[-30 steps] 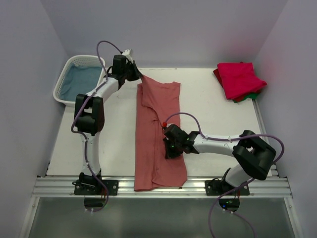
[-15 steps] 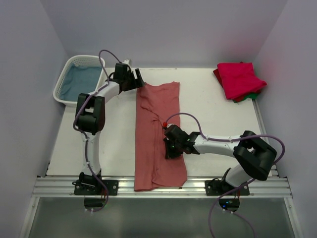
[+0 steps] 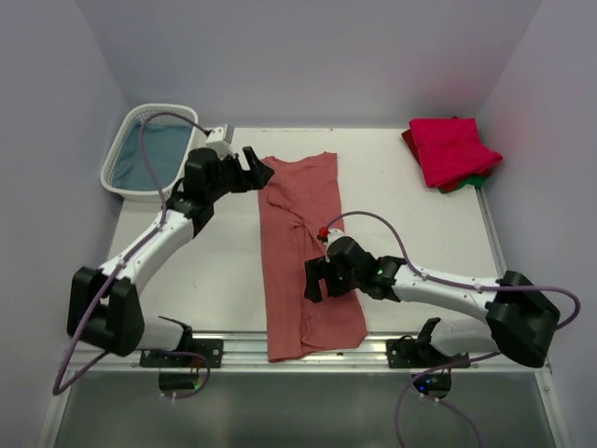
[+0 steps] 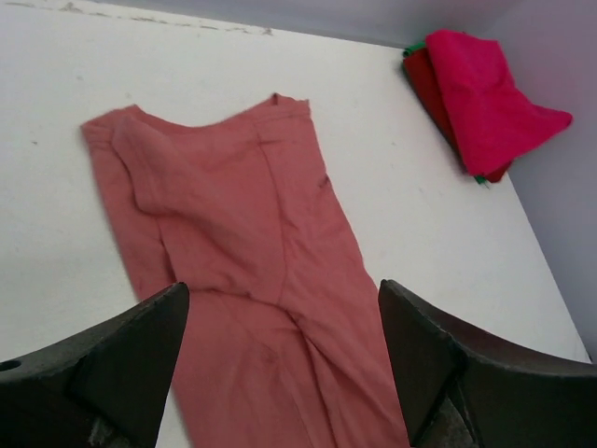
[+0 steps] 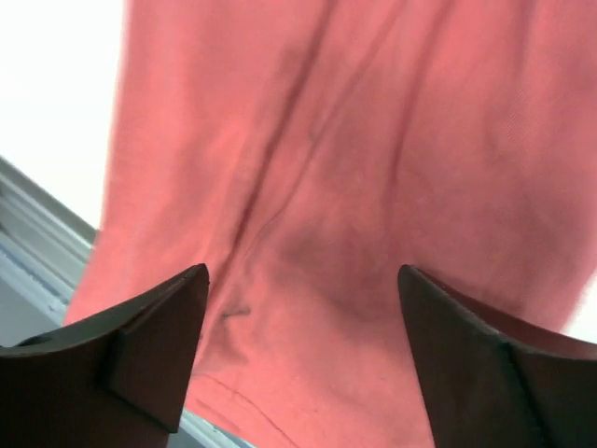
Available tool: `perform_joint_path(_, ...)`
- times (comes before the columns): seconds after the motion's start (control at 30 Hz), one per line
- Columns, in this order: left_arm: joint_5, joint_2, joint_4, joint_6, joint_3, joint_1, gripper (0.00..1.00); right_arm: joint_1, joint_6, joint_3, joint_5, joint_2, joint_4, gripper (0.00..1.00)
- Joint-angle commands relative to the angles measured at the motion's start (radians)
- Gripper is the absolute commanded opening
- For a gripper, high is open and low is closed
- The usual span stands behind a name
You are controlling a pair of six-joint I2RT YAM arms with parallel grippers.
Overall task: Fold and stack the t-shirts
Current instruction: Fold the tshirt
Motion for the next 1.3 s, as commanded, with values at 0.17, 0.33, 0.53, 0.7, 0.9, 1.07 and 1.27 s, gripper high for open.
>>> perform_joint_path(0.17,0.002,-0.349,-0.219,-0.072,-0.348,-0.106,0.84,0.003,-0.029,0.080,0.178,-0.194,-0.185,0.97)
perform_joint_path(0.33,-0.009,-0.558,-0.542,-0.152,-0.396,-0.219,0.83,0.003,0.121,0.067,0.313,-0.317,-0.395,0.95)
perform_joint_path(0.53,0.094,-0.739,-0.676,-0.318,-0.491,-0.319,0.81,0.004,0.268,-0.032,0.284,-0.437,-0.523,0.93)
perform_joint_path(0.7,0.142,-0.767,-0.626,-0.388,-0.586,-0.368,0.80,0.004,0.330,-0.111,0.223,-0.507,-0.531,0.75)
perform_joint_path(0.9,0.125,-0.749,-0.668,-0.431,-0.614,-0.430,0.78,0.004,0.363,-0.143,0.198,-0.517,-0.572,0.75)
perform_joint_path(1.07,0.131,-0.784,-0.675,-0.466,-0.696,-0.457,0.79,0.004,0.400,-0.197,0.166,-0.532,-0.535,0.78)
perform_joint_path(1.27,0.153,-0.781,-0.607,-0.516,-0.744,-0.488,0.77,0.004,0.426,-0.240,0.117,-0.532,-0.491,0.75)
